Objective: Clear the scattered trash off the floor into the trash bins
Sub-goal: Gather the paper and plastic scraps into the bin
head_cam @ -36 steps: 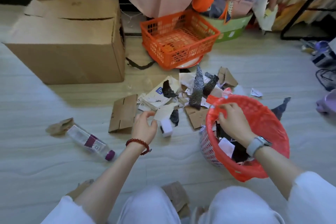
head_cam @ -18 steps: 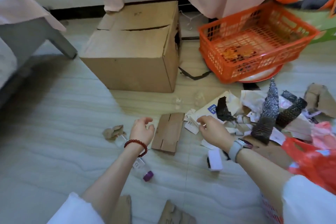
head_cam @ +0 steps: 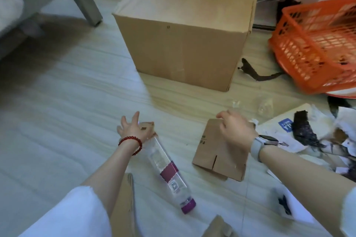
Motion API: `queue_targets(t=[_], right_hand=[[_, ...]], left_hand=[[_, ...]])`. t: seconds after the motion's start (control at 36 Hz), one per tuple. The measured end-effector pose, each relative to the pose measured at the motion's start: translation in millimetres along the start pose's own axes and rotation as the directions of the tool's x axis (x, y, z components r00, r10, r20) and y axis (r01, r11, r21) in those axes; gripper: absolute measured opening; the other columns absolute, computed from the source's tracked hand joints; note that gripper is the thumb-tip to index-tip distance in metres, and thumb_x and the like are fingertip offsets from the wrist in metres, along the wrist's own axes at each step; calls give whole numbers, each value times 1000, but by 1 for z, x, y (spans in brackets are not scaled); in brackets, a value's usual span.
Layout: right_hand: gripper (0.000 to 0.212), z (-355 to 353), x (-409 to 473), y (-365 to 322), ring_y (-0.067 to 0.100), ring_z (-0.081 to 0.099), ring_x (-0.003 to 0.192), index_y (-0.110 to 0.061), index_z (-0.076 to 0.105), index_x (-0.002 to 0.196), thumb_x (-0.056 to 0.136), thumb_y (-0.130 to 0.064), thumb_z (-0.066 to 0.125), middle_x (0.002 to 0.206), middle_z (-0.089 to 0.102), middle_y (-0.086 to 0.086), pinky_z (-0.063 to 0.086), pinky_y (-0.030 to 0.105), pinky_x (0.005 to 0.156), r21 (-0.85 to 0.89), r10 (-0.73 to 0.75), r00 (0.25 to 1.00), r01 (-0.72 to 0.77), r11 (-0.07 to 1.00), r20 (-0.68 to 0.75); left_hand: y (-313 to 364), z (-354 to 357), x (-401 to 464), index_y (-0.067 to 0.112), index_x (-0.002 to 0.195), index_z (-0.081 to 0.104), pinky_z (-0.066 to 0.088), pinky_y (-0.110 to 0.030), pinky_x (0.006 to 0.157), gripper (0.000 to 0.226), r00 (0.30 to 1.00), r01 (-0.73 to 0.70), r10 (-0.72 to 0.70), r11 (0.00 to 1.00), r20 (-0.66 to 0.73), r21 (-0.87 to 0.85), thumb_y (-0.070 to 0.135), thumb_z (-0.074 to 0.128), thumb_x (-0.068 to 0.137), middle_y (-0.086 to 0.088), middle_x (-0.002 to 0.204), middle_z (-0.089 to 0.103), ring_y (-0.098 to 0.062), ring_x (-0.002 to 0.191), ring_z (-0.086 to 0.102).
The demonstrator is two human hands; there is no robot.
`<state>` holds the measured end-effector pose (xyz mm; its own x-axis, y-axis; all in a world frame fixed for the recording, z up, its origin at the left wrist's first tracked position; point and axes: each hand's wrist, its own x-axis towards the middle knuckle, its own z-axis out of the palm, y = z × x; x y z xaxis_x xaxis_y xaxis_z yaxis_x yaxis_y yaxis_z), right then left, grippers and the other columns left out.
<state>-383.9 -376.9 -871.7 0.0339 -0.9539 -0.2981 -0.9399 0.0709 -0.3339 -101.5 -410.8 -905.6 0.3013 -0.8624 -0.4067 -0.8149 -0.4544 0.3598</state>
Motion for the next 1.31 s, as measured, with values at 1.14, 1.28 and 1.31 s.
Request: queue_targets(t=[1.14, 1.28, 1.31], right_hand=[[66, 31, 84, 85, 34, 37, 118, -15, 31, 141, 82, -33, 55, 133, 38, 15, 41, 40, 90, -167, 19, 996, -34, 985, -89], [64, -8, 87, 127, 33, 45, 117, -17, 39, 137, 82, -50, 42, 132, 43, 16, 39, 42, 93, -68, 139, 877, -191, 979, -460], [63, -10, 88, 137, 34, 42, 121, -23, 36, 138, 83, -51, 40, 136, 40, 16, 36, 44, 96, -84, 212, 880, -271, 959, -425]], left_hand=[[80, 143, -5, 50, 138, -15, -16, -54, 109, 80, 800, -598, 488, 693, 349, 403, 80, 24, 75, -2, 149, -34, -33, 134, -34], [82, 143, -4, 50, 137, -19, -15, -56, 108, 80, 805, -591, 464, 680, 370, 434, 82, 18, 73, -2, 149, -34, -35, 134, -33], [82, 142, -4, 50, 137, -19, -14, -56, 108, 80, 806, -590, 460, 678, 372, 439, 82, 18, 73, -2, 149, -34, -35, 134, -33]])
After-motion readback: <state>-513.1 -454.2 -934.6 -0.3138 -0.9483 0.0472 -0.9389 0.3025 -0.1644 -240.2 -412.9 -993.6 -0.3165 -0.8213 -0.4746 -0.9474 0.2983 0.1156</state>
